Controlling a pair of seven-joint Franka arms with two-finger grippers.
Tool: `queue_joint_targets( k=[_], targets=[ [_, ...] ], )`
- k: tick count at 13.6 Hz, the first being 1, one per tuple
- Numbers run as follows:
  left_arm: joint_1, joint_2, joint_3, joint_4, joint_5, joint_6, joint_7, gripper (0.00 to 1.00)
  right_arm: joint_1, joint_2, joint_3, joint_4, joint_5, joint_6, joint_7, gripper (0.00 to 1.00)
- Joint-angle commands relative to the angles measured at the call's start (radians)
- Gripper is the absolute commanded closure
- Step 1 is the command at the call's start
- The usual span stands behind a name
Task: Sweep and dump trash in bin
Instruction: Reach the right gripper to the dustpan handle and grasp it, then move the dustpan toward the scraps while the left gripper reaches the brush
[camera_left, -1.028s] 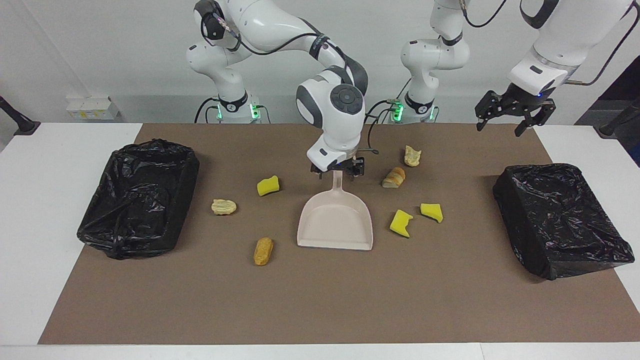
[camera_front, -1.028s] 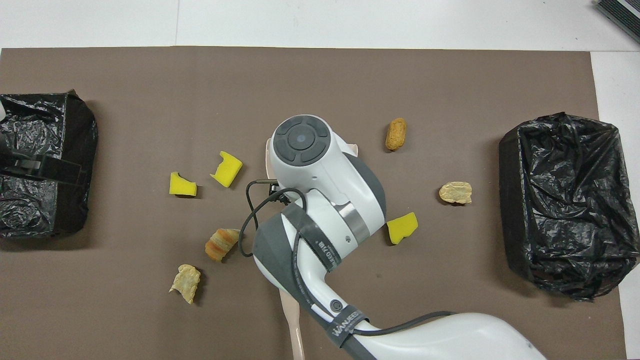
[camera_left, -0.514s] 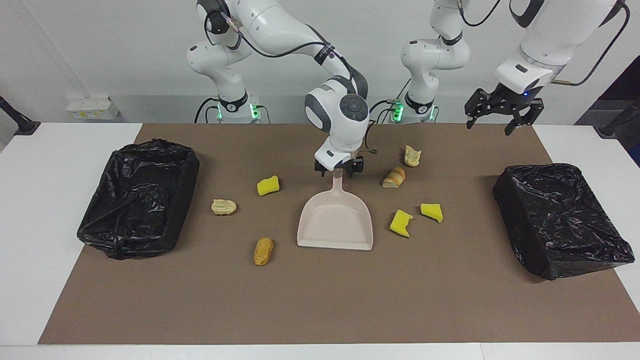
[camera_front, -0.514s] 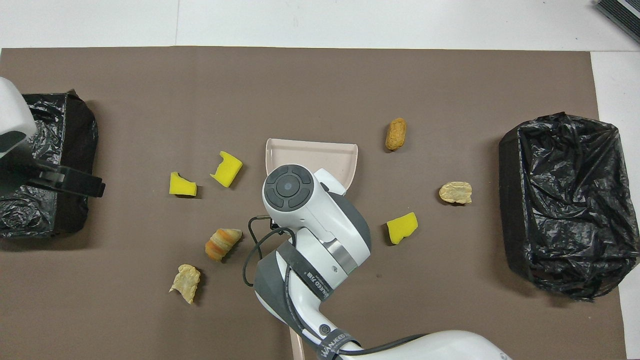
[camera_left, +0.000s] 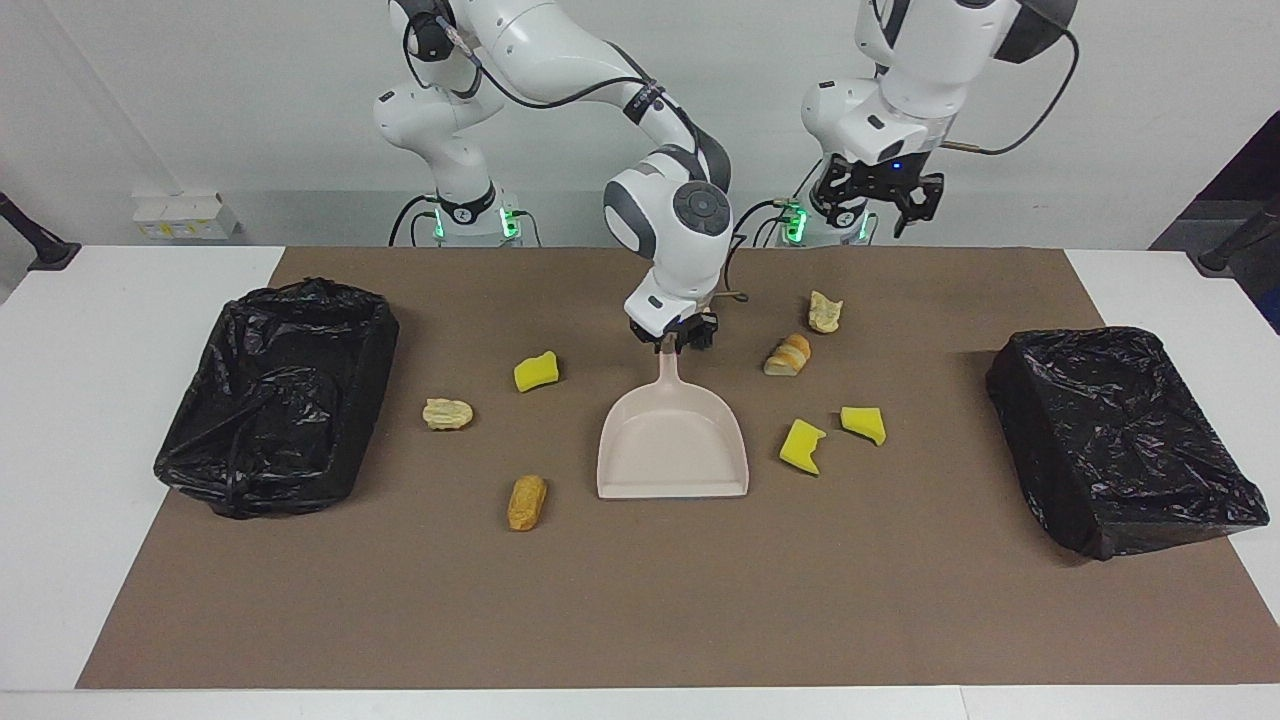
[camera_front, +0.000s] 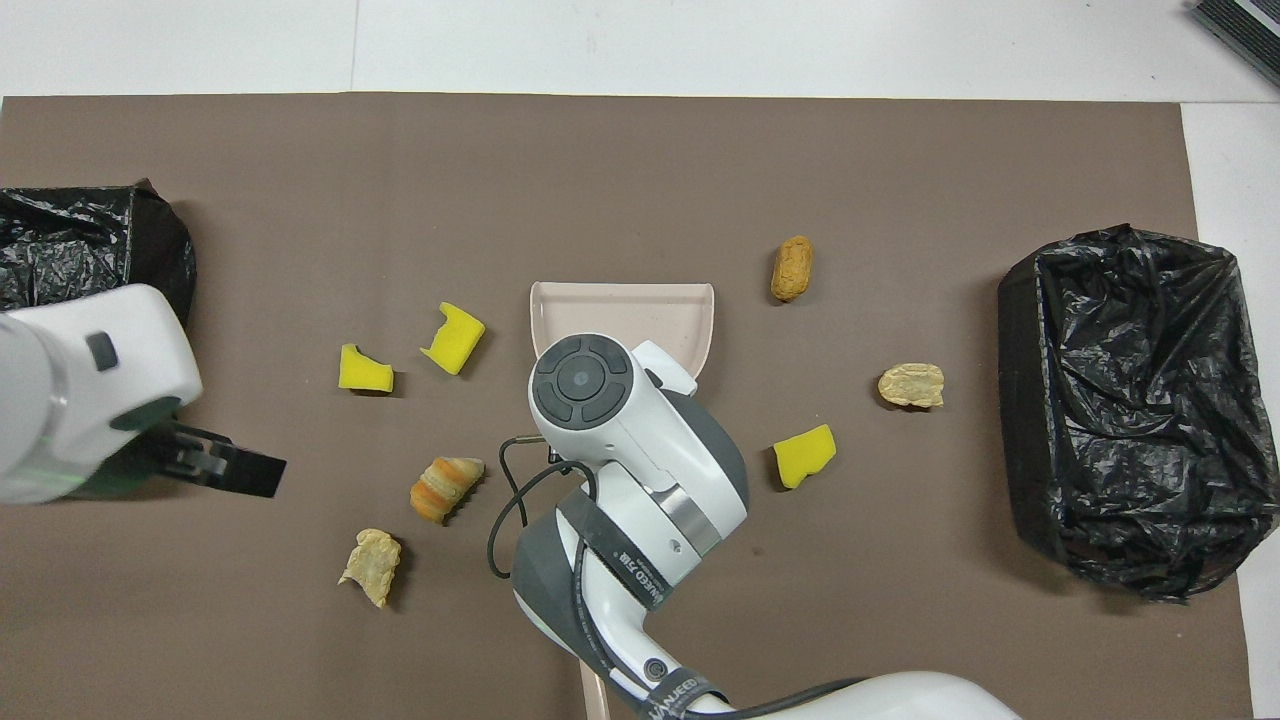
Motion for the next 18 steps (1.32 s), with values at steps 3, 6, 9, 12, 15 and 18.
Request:
queue_joint_targets(
  k=[3,6,9,12,15,18],
  targets=[
    [-0.002,-0.143,-0.208,-0.233,-0.153,0.13,-0.186,0.0,-0.104,-0.099,0.005,-0.011,0.007,-0.019,-0.286,1.0],
    [-0.002,-0.172,-0.318,-0.321,-0.285,0.204,-0.273,0.0,-0.198,-0.148,0.003,-0.016,-0.007,-0.113,-0.62,1.0],
    [0.004,-0.153,-0.459,-0.402,-0.343,0.339,-0.365,0.0,-0.241,-0.159,0.005,-0.023,-0.065,-0.174,-0.858,1.0],
    [0.01,-0.136,-0.517,-0.447,-0.447,0.425,-0.399,0.0,-0.302,-0.16,0.002,-0.036,-0.111,-0.224,-1.17,1.0],
    [0.015,-0.125,-0.584,-0.49,-0.504,0.481,-0.411,0.0,-0.299,-0.186,0.005,-0.08,-0.205,-0.218,-1.335,1.0],
    [0.018,-0.079,-0.626,-0.501,-0.523,0.537,-0.433,0.09,-0.281,-0.251,0.006,-0.206,-0.271,-0.142,-1.458,1.0]
  ],
)
